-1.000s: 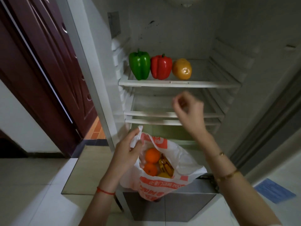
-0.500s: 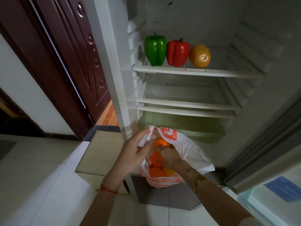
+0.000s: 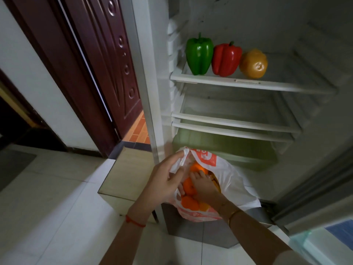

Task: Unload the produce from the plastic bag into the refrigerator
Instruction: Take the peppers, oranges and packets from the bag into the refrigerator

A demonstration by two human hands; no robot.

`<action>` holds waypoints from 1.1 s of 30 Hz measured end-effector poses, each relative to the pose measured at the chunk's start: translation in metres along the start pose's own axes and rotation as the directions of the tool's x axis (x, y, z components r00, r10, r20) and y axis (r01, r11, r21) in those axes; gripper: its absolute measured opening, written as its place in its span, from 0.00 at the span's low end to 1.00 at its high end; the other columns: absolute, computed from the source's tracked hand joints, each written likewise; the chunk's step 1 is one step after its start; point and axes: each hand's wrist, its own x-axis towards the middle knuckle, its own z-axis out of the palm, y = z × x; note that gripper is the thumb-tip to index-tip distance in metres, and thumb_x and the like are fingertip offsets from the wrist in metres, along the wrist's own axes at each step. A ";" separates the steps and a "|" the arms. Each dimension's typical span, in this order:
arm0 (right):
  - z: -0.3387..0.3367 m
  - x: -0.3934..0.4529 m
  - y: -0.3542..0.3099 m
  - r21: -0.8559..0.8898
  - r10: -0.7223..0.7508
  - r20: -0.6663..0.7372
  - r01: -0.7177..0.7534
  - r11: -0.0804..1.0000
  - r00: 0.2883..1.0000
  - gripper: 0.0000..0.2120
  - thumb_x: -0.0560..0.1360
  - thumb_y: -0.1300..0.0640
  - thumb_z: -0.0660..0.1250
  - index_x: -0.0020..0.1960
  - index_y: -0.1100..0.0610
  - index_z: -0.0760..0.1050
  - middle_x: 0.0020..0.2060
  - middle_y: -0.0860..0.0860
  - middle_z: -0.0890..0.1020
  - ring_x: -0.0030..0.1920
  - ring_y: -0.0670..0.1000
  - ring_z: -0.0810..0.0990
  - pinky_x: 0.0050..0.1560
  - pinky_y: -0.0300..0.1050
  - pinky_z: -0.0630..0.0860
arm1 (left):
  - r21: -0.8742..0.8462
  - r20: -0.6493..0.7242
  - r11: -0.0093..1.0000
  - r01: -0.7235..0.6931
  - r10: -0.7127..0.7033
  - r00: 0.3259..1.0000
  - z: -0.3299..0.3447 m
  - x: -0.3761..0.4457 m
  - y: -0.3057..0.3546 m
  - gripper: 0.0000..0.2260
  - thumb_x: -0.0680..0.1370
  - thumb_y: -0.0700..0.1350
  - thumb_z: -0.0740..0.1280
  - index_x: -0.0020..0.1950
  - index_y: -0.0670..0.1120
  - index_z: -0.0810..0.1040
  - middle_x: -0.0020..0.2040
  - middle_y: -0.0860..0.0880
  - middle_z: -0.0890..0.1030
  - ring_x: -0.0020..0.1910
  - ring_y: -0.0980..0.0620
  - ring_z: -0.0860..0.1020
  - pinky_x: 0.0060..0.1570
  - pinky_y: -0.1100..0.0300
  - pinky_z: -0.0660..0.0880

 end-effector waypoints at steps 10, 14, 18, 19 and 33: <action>-0.118 -0.032 -0.001 0.662 0.203 -0.540 0.264 0.701 0.816 0.35 0.66 0.44 0.71 0.69 0.47 0.63 0.61 0.48 0.73 0.60 0.48 0.74 0.59 0.47 0.75 | -0.070 -0.032 0.995 0.072 -0.074 0.997 -0.006 0.026 0.001 0.20 0.81 0.42 0.62 0.72 0.55 0.69 0.49 0.42 0.83 0.36 0.52 0.84 0.40 0.59 0.81; -0.174 -0.013 0.010 0.739 0.400 -0.584 0.258 0.622 0.707 0.33 0.69 0.48 0.75 0.68 0.51 0.63 0.60 0.48 0.72 0.58 0.49 0.75 0.56 0.42 0.75 | -0.066 -0.030 0.995 0.077 -0.079 0.996 -0.007 0.035 0.003 0.20 0.81 0.45 0.62 0.71 0.61 0.68 0.63 0.51 0.80 0.50 0.43 0.83 0.53 0.45 0.80; -0.208 0.022 0.025 0.714 0.428 -0.574 0.171 0.679 0.698 0.32 0.69 0.52 0.76 0.67 0.58 0.66 0.62 0.55 0.70 0.57 0.51 0.72 0.56 0.43 0.71 | -0.126 -0.002 0.987 0.097 -0.098 0.995 -0.008 0.037 0.008 0.20 0.81 0.40 0.61 0.71 0.57 0.69 0.50 0.53 0.84 0.33 0.46 0.85 0.38 0.52 0.82; -0.212 0.032 0.028 0.715 0.438 -0.563 0.147 0.684 0.701 0.32 0.69 0.52 0.76 0.67 0.59 0.67 0.62 0.57 0.70 0.57 0.52 0.72 0.56 0.42 0.69 | -0.144 -0.003 0.984 0.103 -0.104 0.995 -0.009 0.036 0.011 0.20 0.81 0.39 0.61 0.71 0.56 0.69 0.49 0.55 0.83 0.31 0.46 0.84 0.35 0.54 0.82; -0.211 0.099 0.035 0.764 0.488 -0.447 0.036 0.644 0.750 0.33 0.72 0.49 0.74 0.71 0.60 0.65 0.63 0.58 0.76 0.63 0.58 0.76 0.60 0.46 0.72 | -0.149 -0.015 0.979 0.142 -0.146 0.989 -0.017 0.041 0.012 0.21 0.81 0.40 0.62 0.72 0.57 0.69 0.55 0.57 0.81 0.30 0.44 0.84 0.35 0.49 0.83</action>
